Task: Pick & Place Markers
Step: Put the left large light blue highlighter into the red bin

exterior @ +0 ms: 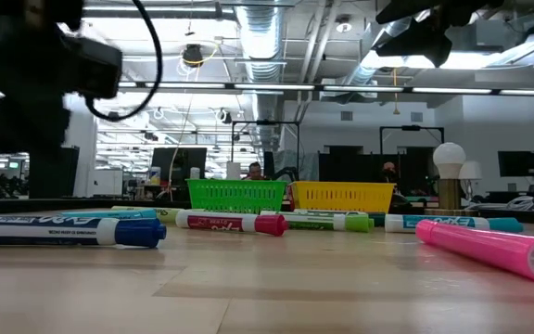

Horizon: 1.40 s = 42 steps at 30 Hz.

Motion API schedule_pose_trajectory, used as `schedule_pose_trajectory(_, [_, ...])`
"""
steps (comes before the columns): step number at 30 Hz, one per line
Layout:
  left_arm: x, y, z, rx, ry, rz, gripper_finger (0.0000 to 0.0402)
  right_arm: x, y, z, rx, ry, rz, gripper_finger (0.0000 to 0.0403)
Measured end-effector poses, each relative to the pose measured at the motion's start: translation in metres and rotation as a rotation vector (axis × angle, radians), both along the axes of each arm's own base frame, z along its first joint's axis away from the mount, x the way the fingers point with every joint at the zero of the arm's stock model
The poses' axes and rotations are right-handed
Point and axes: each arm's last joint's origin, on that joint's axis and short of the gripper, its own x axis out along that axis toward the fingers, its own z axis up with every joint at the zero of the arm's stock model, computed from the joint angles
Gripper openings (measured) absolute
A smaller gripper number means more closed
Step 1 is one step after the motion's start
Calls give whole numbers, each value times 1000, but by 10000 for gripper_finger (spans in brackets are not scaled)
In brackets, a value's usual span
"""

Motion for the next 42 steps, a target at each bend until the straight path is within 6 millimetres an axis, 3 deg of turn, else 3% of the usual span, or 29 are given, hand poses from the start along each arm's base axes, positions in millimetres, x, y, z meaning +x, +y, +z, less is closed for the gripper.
schedule_pose_trajectory(7, [0, -24, 18, 29, -84, -143, 131, 0, 0, 0, 0, 0, 0, 253])
schedule_pose_trajectory(16, [6, -31, 28, 127, -164, -276, 131, 0, 0, 0, 0, 0, 0, 253])
schedule_pose_trajectory(27, [33, -43, 20, 231, -118, -392, 131, 1, 1, 1, 4, -14, 4, 253])
schedule_pose_trajectory(34, [32, -27, 9, 187, 128, -178, 131, 1, 1, 1, 4, -14, 4, 253])
schedule_pose_trajectory(42, [45, -11, 16, 102, 139, 29, 131, 0, 1, 0, 0, 2, 4, 253])
